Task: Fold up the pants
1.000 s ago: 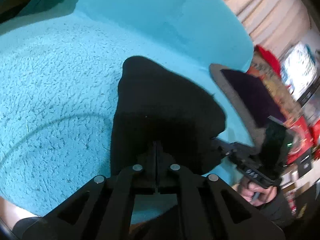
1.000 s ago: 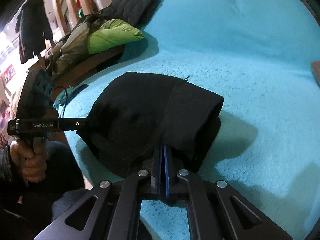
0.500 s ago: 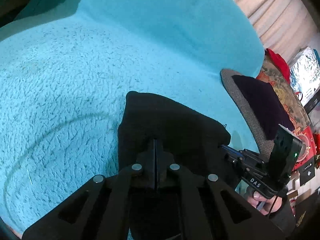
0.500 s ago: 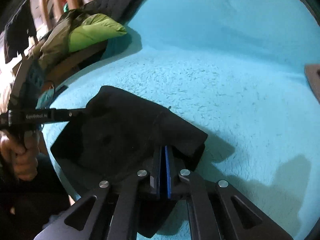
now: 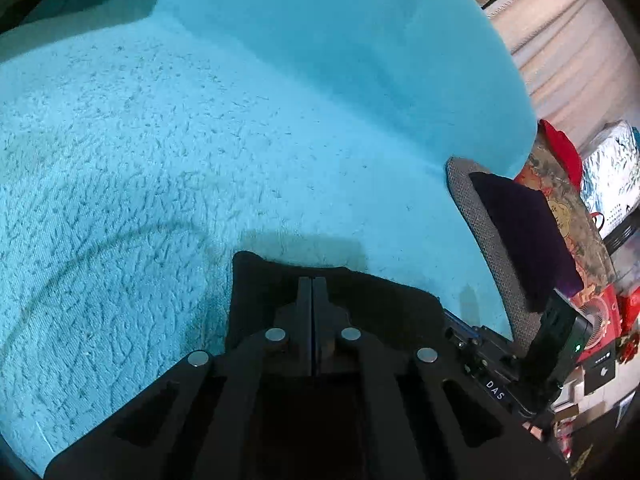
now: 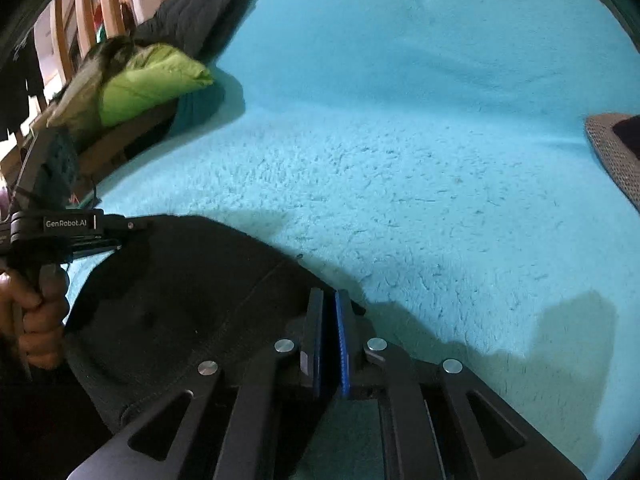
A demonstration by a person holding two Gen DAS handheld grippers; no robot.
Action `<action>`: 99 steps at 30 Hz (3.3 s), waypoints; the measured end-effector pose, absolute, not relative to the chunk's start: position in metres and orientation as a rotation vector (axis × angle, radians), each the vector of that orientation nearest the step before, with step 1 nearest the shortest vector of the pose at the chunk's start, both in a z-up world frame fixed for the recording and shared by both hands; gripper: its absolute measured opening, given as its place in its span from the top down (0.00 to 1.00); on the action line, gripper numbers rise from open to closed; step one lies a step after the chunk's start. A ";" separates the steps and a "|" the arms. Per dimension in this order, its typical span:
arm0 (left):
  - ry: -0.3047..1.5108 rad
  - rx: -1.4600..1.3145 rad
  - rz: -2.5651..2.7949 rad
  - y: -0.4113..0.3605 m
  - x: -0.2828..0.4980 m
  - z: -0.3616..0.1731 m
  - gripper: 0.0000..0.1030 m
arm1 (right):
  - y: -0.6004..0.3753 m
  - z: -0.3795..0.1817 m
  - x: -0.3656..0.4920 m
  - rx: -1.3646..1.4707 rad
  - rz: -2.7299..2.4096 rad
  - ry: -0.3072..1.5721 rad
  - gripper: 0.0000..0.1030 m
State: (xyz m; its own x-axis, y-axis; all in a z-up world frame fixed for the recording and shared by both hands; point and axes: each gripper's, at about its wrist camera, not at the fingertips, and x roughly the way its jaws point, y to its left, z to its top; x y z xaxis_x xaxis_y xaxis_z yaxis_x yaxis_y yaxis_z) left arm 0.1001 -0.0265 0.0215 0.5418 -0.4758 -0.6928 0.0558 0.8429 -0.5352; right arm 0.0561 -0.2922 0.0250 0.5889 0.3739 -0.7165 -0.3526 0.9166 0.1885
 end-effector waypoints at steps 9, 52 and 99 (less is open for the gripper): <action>0.894 -0.485 -0.324 -0.028 0.089 0.019 0.99 | -0.274 0.089 0.045 0.007 0.474 0.783 0.91; 0.812 -0.150 -0.237 -0.089 0.038 0.042 0.96 | -0.274 0.044 -0.034 -0.005 0.455 0.781 0.88; 0.794 -0.027 -0.179 -0.120 -0.090 0.076 0.00 | -0.309 0.062 -0.112 0.219 0.059 0.716 0.32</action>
State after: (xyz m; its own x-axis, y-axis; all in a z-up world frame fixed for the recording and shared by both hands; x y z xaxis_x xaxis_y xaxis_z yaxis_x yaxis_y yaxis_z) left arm -0.0897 -0.1198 0.0760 0.6870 -0.1702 -0.7065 0.1497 0.9845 -0.0916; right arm -0.1123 -0.3087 0.0620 0.7537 0.1281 -0.6446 0.0212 0.9756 0.2187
